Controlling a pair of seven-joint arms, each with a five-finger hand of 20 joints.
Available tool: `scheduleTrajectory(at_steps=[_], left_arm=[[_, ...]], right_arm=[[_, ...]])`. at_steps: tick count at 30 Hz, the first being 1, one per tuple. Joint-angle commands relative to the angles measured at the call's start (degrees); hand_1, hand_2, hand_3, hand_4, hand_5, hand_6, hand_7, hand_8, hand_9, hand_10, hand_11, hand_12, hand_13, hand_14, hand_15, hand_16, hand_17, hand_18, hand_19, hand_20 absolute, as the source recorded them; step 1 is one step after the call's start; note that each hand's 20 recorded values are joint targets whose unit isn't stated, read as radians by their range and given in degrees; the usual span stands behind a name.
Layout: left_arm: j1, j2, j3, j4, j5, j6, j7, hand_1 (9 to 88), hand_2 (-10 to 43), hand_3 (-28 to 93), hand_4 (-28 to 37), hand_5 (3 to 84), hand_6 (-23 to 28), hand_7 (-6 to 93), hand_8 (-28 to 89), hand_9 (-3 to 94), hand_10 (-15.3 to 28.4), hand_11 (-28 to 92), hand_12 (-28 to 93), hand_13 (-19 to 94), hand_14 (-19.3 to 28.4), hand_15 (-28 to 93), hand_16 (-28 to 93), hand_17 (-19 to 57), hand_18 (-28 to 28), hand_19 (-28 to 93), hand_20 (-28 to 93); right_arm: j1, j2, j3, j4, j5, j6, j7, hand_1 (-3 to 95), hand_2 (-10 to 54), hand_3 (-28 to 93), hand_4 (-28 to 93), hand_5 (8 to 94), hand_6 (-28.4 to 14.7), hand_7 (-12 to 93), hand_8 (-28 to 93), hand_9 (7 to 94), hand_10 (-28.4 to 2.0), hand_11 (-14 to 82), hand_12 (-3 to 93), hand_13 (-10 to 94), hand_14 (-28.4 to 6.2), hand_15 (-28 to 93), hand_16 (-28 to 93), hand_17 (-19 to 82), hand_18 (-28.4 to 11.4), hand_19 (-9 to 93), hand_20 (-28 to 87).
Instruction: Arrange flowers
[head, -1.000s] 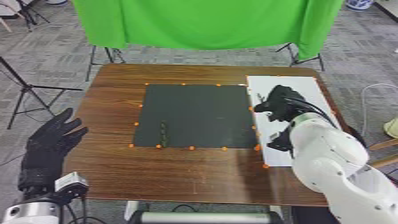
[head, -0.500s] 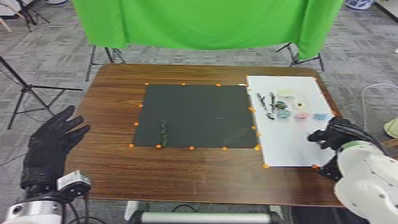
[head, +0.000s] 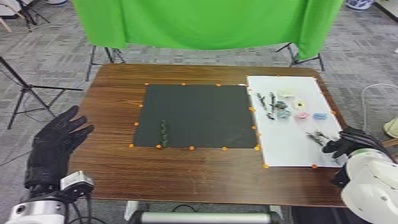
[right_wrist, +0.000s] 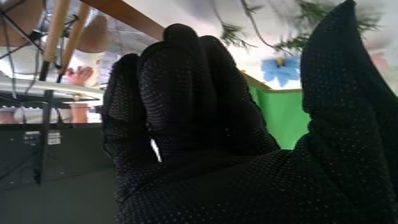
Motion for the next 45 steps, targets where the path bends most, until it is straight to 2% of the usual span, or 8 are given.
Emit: scheduleTrajectory(at_steps=[1, 8, 13, 17, 20, 27, 36, 45], left_arm=[[0.1, -0.22, -0.06, 0.05, 0.14, -0.39, -0.60, 22.7, 6.8, 81, -25.6, 34.9, 8.3, 15.8, -11, 31.7, 17.9, 24, 9, 25, 25.1, 46, -8, -10.5, 23.3, 56, 0], [-0.3, -0.16, 0.27, 0.10, 0.16, -0.48, -0.93, 22.8, 6.8, 81, -25.6, 35.0, 8.3, 15.8, -11, 31.8, 17.9, 24, 9, 25, 25.0, 46, -8, -10.5, 23.3, 56, 0], [-0.2, -0.67, -0.28, 0.08, 0.25, -0.86, -1.31, 22.8, 6.8, 81, -25.6, 35.0, 8.3, 15.8, -11, 31.8, 17.9, 24, 9, 25, 25.0, 46, -8, -10.5, 23.3, 56, 0], [0.1, -0.53, -0.16, 0.05, 0.03, -0.47, -1.03, 22.8, 6.9, 81, -25.6, 35.0, 8.4, 15.8, -11, 31.8, 17.9, 24, 9, 25, 25.1, 46, -8, -10.5, 23.3, 56, 0], [-0.2, -0.59, -0.20, 0.11, 0.20, -0.77, -1.31, 22.9, 6.9, 81, -25.6, 35.1, 8.4, 15.8, -11, 31.8, 17.9, 24, 9, 25, 25.0, 46, -8, -10.5, 23.3, 56, 0], [0.1, -0.59, -0.35, 0.00, 0.14, -0.54, -1.26, 22.9, 7.0, 81, -25.7, 35.2, 8.4, 15.8, -11, 31.8, 17.9, 24, 9, 25, 25.0, 46, -8, -10.5, 23.3, 56, 0], [1.3, 0.55, -0.54, -0.11, -1.16, 1.25, 1.21, 22.9, 7.0, 81, -25.7, 35.3, 8.5, 15.8, -11, 31.8, 17.9, 24, 9, 25, 25.1, 46, -8, -10.4, 23.3, 56, 0], [1.9, 1.37, -1.25, -0.37, -1.49, 1.97, 1.90, 22.9, 7.0, 81, -25.6, 35.3, 8.4, 15.8, -11, 31.7, 17.9, 24, 9, 25, 25.1, 46, -8, -10.4, 23.2, 56, -1]], right_arm=[[1.5, 1.6, -3.2, 2.2, -0.2, 2.4, 0.5, 33.7, -5.1, 83, -26, 63.4, -22.4, 8, -7, 51.8, -26.6, 45.7, 7.2, 60, -13.0, 85, 6, 28, -24.5, 92, 21], [3.0, 2.5, -5.8, 3.3, 0.4, 4.2, 1.4, 36.9, -5.2, 84, -26, 65.2, -21.7, 9, -7, 52.6, -27.3, 48.4, 6.8, 59, -13.7, 86, 4, 27, -23.9, 91, 20], [2.5, 2.9, -6.2, 4.0, 1.0, 5.2, 1.6, 42.7, -3.9, 82, -27, 66.6, -21.5, 9, -8, 54.1, -25.0, 52.8, 6.0, 59, -13.0, 86, 2, 27, -22.3, 89, 19], [3.3, 3.3, -7.8, 4.8, 1.0, 6.9, 1.1, 49.8, -3.9, 77, -28, 71.2, -16.5, 10, -9, 61.5, -19.6, 53.7, 7.8, 62, -11.8, 86, 2, 27, -21.0, 88, 21], [4.2, 3.6, -9.5, 5.1, 0.6, 9.0, 1.1, 53.7, -3.9, 74, -28, 73.1, -13.7, 13, 0, 67.2, -18.0, 49.5, 14.7, 65, -11.1, 86, 4, 28, -21.2, 88, 24], [5.7, 5.4, -12.2, 4.7, -3.0, 15.7, 0.5, 55.3, -4.9, 75, -28, 82.3, -8.6, 17, 7, 77.7, -16.4, 50.0, 18.3, 73, -10.5, 84, 9, 35, -24.7, 93, 30], [13.7, 6.8, -16.2, 3.9, -6.4, 19.0, 0.1, 52.7, -8.0, 80, -28, 87.3, -4.7, 19, 11, 85.3, -12.7, 50.5, 19.8, 80, -9.0, 82, 14, 42, -25.3, 93, 42], [22.8, 5.6, -20.2, 1.1, -8.1, 16.5, -1.1, 51.3, -9.3, 82, -28, 88.1, -3.1, 21, 11, 87.7, -11.2, 50.7, 21.2, 82, -8.2, 81, 18, 45, -24.7, 93, 46]])
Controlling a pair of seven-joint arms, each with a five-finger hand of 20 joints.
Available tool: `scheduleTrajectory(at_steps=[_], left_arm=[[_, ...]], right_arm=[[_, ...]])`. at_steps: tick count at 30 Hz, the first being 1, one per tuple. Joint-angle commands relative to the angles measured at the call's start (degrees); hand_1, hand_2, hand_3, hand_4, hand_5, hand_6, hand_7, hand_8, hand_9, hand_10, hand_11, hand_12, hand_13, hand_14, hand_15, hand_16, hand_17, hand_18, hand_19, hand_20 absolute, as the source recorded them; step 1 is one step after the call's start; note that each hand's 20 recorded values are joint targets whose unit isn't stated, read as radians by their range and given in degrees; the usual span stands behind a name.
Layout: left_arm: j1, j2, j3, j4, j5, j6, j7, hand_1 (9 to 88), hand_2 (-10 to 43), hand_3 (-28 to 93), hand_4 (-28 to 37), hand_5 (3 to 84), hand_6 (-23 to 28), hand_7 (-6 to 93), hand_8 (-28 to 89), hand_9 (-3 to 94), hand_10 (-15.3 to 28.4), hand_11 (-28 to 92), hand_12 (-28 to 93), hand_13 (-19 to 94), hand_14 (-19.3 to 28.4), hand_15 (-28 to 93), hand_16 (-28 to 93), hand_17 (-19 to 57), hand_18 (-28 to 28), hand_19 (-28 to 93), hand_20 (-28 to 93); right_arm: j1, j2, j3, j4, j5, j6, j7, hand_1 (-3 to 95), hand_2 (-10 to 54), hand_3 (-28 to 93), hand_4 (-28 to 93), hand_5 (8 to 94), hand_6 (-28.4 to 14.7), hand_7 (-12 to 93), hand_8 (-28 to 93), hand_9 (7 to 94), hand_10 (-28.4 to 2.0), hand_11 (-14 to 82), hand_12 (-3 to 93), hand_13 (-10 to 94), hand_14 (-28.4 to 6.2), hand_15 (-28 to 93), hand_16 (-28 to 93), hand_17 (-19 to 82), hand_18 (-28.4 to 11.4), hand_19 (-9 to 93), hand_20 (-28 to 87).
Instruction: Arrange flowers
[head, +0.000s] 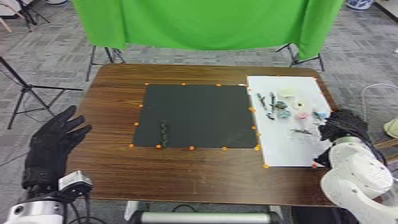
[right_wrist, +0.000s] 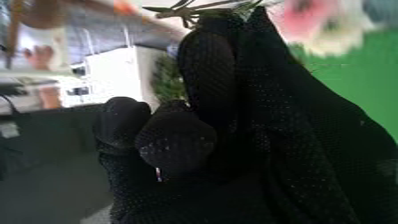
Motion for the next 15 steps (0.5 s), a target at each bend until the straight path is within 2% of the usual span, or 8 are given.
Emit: scheduleTrajectory(at_steps=[1, 4, 7, 11, 13, 15], left_arm=[[1.3, 0.68, -0.88, -0.38, -0.49, 1.08, 0.57, 22.9, 7.0, 81, -25.6, 35.2, 8.4, 15.8, -11, 31.7, 17.9, 24, 9, 25, 25.1, 46, -8, -10.4, 23.2, 56, -1], [1.9, 0.78, -1.21, -0.70, -0.47, 1.51, 0.63, 23.0, 7.0, 81, -25.6, 35.3, 8.4, 15.9, -11, 31.7, 17.8, 24, 9, 25, 25.1, 46, -8, -10.4, 23.2, 56, -1], [2.6, 0.42, -2.09, -1.03, -0.26, 1.20, 0.19, 23.0, 7.0, 81, -25.5, 35.3, 8.5, 16.0, -11, 31.7, 17.8, 24, 9, 25, 25.0, 46, -8, -10.4, 23.2, 56, 0], [2.7, -0.09, -2.89, -1.18, 0.04, 1.11, -0.70, 23.0, 7.0, 81, -25.4, 35.3, 8.5, 16.1, -11, 31.7, 17.8, 24, 9, 25, 25.0, 46, -8, -10.4, 23.2, 56, -1], [2.9, 0.16, -2.81, -1.33, 0.06, 1.28, -0.73, 23.1, 7.1, 81, -25.4, 35.3, 8.5, 16.0, -11, 31.8, 17.9, 24, 9, 25, 25.0, 46, -8, -10.4, 23.2, 56, -1], [2.0, 0.26, -2.67, -1.24, 0.32, 0.74, -1.41, 23.1, 7.0, 81, -25.4, 35.3, 8.5, 16.0, -11, 31.7, 17.9, 24, 9, 25, 25.0, 46, -8, -10.4, 23.2, 56, -1]], right_arm=[[9.0, -1.0, -2.5, -3.5, -2.3, -2.0, -1.6, 51.2, -9.4, 82, -28, 88.3, -3.1, 21, 11, 87.8, -11.2, 50.6, 21.2, 82, -8.2, 81, 18, 45, -24.7, 93, 47], [13.6, -3.3, -5.6, -4.0, -2.4, -3.0, -2.2, 51.2, -9.4, 83, -28, 88.6, -3.1, 21, 11, 88.1, -11.3, 50.6, 21.3, 82, -8.2, 81, 18, 45, -25.0, 93, 47], [19.3, -6.5, -10.7, -3.9, -2.4, -4.9, -3.4, 51.2, -9.5, 83, -28, 88.8, -3.2, 20, 12, 88.3, -11.5, 50.6, 21.3, 83, -8.3, 81, 18, 45, -24.9, 93, 47], [29.4, -13.7, -19.8, -1.1, -1.2, -7.0, -5.4, 51.2, -9.5, 83, -28, 89.0, -3.3, 20, 12, 88.4, -11.7, 50.4, 21.5, 83, -8.4, 81, 19, 46, -25.1, 93, 48], [33.2, -17.2, -23.6, 0.8, -0.6, -8.2, -5.8, 51.2, -9.5, 83, -28, 89.0, -3.4, 20, 12, 88.5, -11.8, 50.4, 21.6, 83, -8.4, 81, 19, 46, -25.3, 93, 48], [35.8, -20.6, -26.4, 2.6, 0.6, -8.6, -5.8, 51.2, -9.5, 83, -28, 89.2, -3.4, 20, 12, 88.6, -11.7, 50.3, 21.6, 83, -8.5, 81, 19, 46, -25.4, 93, 48]])
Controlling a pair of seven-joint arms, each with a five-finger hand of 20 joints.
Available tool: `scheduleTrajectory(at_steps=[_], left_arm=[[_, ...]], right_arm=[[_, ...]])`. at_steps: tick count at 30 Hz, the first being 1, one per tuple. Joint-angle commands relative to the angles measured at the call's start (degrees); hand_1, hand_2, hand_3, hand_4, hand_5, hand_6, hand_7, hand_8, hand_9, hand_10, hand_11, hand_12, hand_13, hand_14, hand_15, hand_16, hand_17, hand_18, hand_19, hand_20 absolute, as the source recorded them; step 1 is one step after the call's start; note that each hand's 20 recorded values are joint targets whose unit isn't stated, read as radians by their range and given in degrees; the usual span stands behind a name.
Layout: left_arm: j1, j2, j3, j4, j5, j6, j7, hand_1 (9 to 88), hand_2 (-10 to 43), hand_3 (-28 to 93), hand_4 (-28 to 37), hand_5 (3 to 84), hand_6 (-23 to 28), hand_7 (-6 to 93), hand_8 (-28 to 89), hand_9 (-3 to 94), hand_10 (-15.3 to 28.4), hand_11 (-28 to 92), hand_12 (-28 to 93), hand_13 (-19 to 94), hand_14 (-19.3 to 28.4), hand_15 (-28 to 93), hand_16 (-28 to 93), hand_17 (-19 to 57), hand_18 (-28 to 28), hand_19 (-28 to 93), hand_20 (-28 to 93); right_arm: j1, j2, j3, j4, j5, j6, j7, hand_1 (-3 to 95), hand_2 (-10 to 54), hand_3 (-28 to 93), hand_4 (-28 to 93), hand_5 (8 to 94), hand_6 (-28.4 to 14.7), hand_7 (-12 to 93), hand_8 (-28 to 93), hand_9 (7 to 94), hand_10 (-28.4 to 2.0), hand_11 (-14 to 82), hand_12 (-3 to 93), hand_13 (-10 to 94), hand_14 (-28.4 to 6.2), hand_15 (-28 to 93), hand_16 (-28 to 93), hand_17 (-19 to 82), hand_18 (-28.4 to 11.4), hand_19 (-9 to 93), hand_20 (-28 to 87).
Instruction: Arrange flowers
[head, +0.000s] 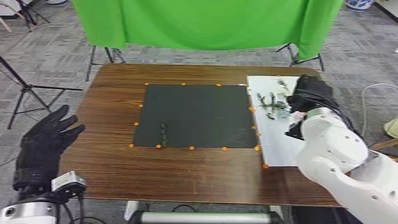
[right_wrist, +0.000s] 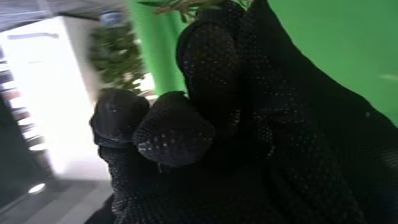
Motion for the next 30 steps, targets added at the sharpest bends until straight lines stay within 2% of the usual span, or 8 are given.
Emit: scheduleTrajectory(at_steps=[1, 4, 7, 10, 16, 20, 22, 30], left_arm=[[0.2, -0.19, -0.36, -0.48, 0.67, -0.09, -1.76, 23.0, 7.0, 81, -25.3, 35.3, 8.5, 16.0, -11, 31.7, 17.9, 24, 9, 25, 25.0, 46, -8, -10.4, 23.2, 56, -1], [-1.3, -0.36, -0.17, -0.26, 1.40, -1.13, -3.52, 23.1, 7.0, 81, -25.3, 35.3, 8.4, 16.1, -11, 31.7, 17.7, 24, 9, 25, 24.9, 46, -9, -10.4, 23.2, 56, -1], [-2.2, -0.52, -0.37, -0.01, 1.82, -1.75, -4.32, 23.1, 6.9, 81, -25.3, 35.2, 8.4, 16.2, -11, 31.6, 17.7, 24, 9, 25, 24.8, 46, -9, -10.4, 23.2, 56, -1], [-2.7, -0.21, -0.19, 0.19, 1.86, -1.92, -4.47, 23.2, 6.7, 82, -25.4, 35.2, 8.2, 16.5, -11, 31.7, 17.4, 24, 9, 25, 24.8, 46, -9, -10.4, 23.2, 56, -1], [-5.6, 0.70, 0.84, 1.23, 2.08, -3.04, -5.01, 23.4, 6.6, 82, -25.7, 35.2, 7.9, 17.6, -12, 31.9, 17.2, 25, 9, 25, 24.4, 46, -9, -10.3, 23.1, 56, -1], [-7.6, 1.25, 1.85, 1.89, 2.23, -3.68, -5.43, 23.6, 6.3, 82, -25.8, 35.1, 7.7, 18.5, -12, 32.0, 17.1, 26, 9, 25, 24.3, 46, -9, -10.1, 23.1, 56, -1], [-8.3, 1.14, 2.20, 2.09, 2.48, -4.13, -5.90, 23.6, 6.1, 82, -25.8, 35.1, 7.6, 18.9, -13, 32.1, 16.8, 26, 9, 26, 24.1, 47, -9, -10.0, 23.0, 56, -1], [-8.7, 0.71, 2.22, 2.41, 2.52, -4.71, -5.97, 23.7, 6.1, 82, -25.8, 35.1, 7.6, 19.7, -13, 32.0, 16.8, 27, 8, 26, 24.1, 48, -10, -9.9, 23.1, 57, -2]], right_arm=[[15.9, -15.9, -12.5, 5.6, 2.6, -3.2, -3.1, 51.2, -9.5, 83, -28, 89.2, -3.4, 20, 12, 88.6, -11.6, 50.3, 21.6, 83, -8.5, 81, 19, 46, -25.4, 93, 48], [19.0, -19.7, -16.3, 9.0, 4.3, -3.7, -2.5, 51.1, -9.5, 83, -28, 89.4, -3.4, 20, 12, 88.7, -11.5, 50.3, 21.6, 83, -8.5, 81, 19, 46, -25.5, 93, 48], [19.8, -23.3, -18.1, 11.5, 4.7, -5.4, -2.5, 50.9, -9.5, 84, -28, 89.5, -3.4, 20, 12, 88.7, -11.5, 50.3, 21.6, 83, -8.5, 81, 19, 46, -25.6, 93, 48], [20.4, -26.9, -19.1, 14.4, 6.2, -6.9, -2.5, 50.7, -9.5, 84, -28, 89.7, -3.5, 20, 12, 88.9, -11.5, 50.3, 21.5, 83, -8.5, 81, 19, 46, -25.7, 93, 49], [22.2, -31.4, -22.6, 18.9, 7.7, -8.1, -1.5, 50.4, -9.5, 84, -28, 90.3, -3.5, 19, 12, 89.5, -11.2, 50.2, 21.3, 84, -8.6, 80, 19, 46, -26.0, 93, 49], [24.6, -32.4, -26.4, 21.8, 10.9, -6.1, 1.0, 49.7, -9.5, 85, -28, 90.6, -3.5, 19, 12, 89.8, -11.2, 49.9, 21.2, 84, -8.7, 80, 19, 46, -26.1, 93, 49], [23.6, -33.1, -25.4, 22.7, 12.3, -6.4, 1.6, 49.5, -9.5, 85, -28, 90.7, -3.5, 19, 12, 90.1, -11.2, 49.7, 21.2, 84, -8.8, 80, 19, 46, -26.2, 93, 49], [22.1, -33.5, -26.1, 23.7, 11.4, -8.5, 3.1, 48.3, -9.5, 85, -28, 90.9, -3.1, 18, 10, 90.5, -11.9, 49.3, 21.5, 84, -9.5, 80, 20, 46, -26.2, 93, 48]])
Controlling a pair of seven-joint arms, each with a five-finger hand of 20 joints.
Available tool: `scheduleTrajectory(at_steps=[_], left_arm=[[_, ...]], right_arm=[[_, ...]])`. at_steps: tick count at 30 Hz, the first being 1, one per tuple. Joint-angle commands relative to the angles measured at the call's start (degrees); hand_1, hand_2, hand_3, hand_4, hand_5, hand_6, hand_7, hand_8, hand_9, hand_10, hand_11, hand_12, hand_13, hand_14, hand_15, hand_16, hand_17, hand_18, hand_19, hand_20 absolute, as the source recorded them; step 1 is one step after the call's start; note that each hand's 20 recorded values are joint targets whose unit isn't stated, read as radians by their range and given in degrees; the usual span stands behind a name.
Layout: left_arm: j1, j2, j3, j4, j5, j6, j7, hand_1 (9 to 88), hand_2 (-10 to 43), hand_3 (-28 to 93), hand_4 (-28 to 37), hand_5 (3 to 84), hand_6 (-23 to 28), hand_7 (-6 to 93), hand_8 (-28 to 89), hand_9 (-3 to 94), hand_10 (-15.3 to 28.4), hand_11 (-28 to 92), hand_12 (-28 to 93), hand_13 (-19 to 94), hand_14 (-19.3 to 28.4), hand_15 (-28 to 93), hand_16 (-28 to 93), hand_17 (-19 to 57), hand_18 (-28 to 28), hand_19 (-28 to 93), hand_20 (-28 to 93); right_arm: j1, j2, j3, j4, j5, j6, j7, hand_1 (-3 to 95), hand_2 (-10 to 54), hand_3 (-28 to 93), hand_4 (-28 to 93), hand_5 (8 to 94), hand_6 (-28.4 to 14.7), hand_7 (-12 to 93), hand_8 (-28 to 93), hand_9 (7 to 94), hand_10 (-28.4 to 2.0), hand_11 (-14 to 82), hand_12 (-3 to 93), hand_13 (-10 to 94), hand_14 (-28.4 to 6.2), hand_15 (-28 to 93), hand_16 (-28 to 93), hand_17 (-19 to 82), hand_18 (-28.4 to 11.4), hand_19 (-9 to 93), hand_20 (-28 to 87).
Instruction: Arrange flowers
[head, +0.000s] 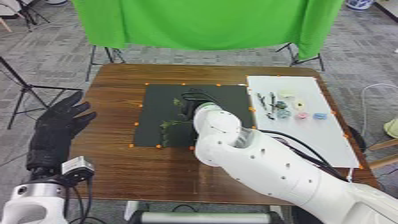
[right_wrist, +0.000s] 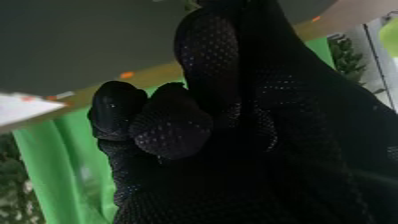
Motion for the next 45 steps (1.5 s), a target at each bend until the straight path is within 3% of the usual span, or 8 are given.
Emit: scheduleTrajectory(at_steps=[1, 6, 12, 16, 26, 30, 35, 45], left_arm=[[0.1, -0.32, 0.13, 0.30, 0.54, -1.33, -0.94, 23.7, 6.1, 82, -25.7, 35.1, 7.6, 19.6, -13, 32.0, 16.8, 27, 8, 26, 24.1, 48, -10, -10.0, 23.1, 57, -2], [-1.0, -0.19, 0.62, 0.58, 0.68, -1.60, -1.28, 23.7, 6.0, 82, -25.4, 35.1, 7.6, 19.6, -13, 32.0, 16.8, 27, 8, 26, 24.0, 48, -10, -9.9, 23.1, 57, -2], [-0.4, -0.16, 0.60, 0.49, 0.54, -1.53, -0.71, 24.1, 5.6, 83, -24.8, 35.2, 7.5, 19.9, -13, 32.2, 16.3, 28, 7, 26, 23.9, 49, -11, -9.7, 23.0, 57, -3], [-0.6, -0.33, 0.54, 0.46, 0.69, -1.37, -1.16, 24.4, 5.3, 83, -24.6, 35.2, 7.4, 20.0, -14, 32.1, 16.2, 29, 7, 26, 23.8, 50, -12, -9.7, 23.0, 58, -3], [-0.8, 0.01, 0.89, 0.44, 0.80, -1.18, -0.97, 24.6, 5.5, 83, -24.1, 35.2, 7.3, 20.0, -14, 31.9, 16.2, 29, 6, 26, 23.7, 50, -12, -9.7, 23.0, 58, -4], [-1.1, 0.08, 1.05, 0.57, 0.84, -1.13, -0.94, 24.5, 5.4, 83, -23.8, 35.2, 7.3, 20.2, -14, 32.0, 16.1, 29, 6, 26, 23.6, 50, -12, -9.6, 23.0, 58, -4], [-1.2, 0.02, 1.28, 0.60, 0.84, -1.16, -1.10, 24.7, 5.1, 83, -23.5, 35.2, 7.1, 20.6, -14, 32.1, 15.8, 30, 6, 26, 23.5, 51, -12, -9.5, 23.0, 58, -4], [0.2, -0.08, 0.46, 0.13, 0.60, -0.60, -0.88, 25.0, 4.9, 84, -23.5, 35.2, 7.1, 21.2, -14, 32.1, 15.9, 31, 6, 26, 23.5, 52, -13, -9.5, 23.0, 59, -5]], right_arm=[[-1.7, -0.5, -0.4, 1.1, -2.0, -1.9, 1.7, 48.2, -9.5, 85, -28, 90.9, -3.1, 18, 10, 90.5, -11.9, 49.3, 21.5, 84, -9.5, 79, 20, 46, -26.3, 93, 48], [-2.0, -0.8, -0.6, 1.4, -2.3, -4.9, 3.0, 46.9, -9.5, 84, -28, 90.8, -3.3, 18, 10, 90.2, -12.3, 49.5, 21.8, 84, -9.7, 80, 20, 46, -26.4, 93, 48], [-2.6, -1.4, -0.5, 1.4, -3.4, -9.7, 3.6, 43.5, -9.5, 82, -28, 90.9, -3.9, 18, 9, 89.6, -13.0, 50.1, 22.0, 83, -10.2, 80, 20, 45, -26.6, 93, 49], [-3.5, -2.1, 0.6, 1.3, -3.9, -11.6, 3.2, 39.7, -9.5, 84, -28, 90.9, -3.9, 17, 8, 89.4, -13.4, 50.1, 21.9, 83, -10.6, 80, 19, 45, -26.9, 93, 49], [-2.8, -2.8, -0.1, 1.3, -4.8, -11.5, 2.8, 35.0, -6.8, 86, -28, 93.6, -2.9, 18, -1, 91.5, -14.1, 49.3, 21.5, 84, -11.3, 81, 19, 46, -27.7, 93, 51], [-2.3, -2.8, -0.9, 1.6, -5.2, -11.0, 3.1, 33.6, -4.4, 87, -28, 93.7, -2.6, 24, -12, 93.5, -14.6, 48.0, 21.6, 85, -11.5, 80, 19, 47, -28.2, 93, 51], [-1.4, -2.5, -2.3, 2.1, -5.9, -9.9, 3.5, 32.3, -0.7, 86, -28, 93.7, -2.4, 27, -14, 93.7, -15.0, 49.9, 20.2, 87, -11.9, 80, 19, 49, -28.4, 93, 52], [-3.7, -3.6, 0.8, 1.0, -6.2, -16.9, 5.6, 24.9, -0.8, 85, -26, 93.7, -3.7, 25, -14, 93.7, -14.8, 47.7, 20.1, 86, -12.0, 79, 20, 49, -28.4, 93, 53]])
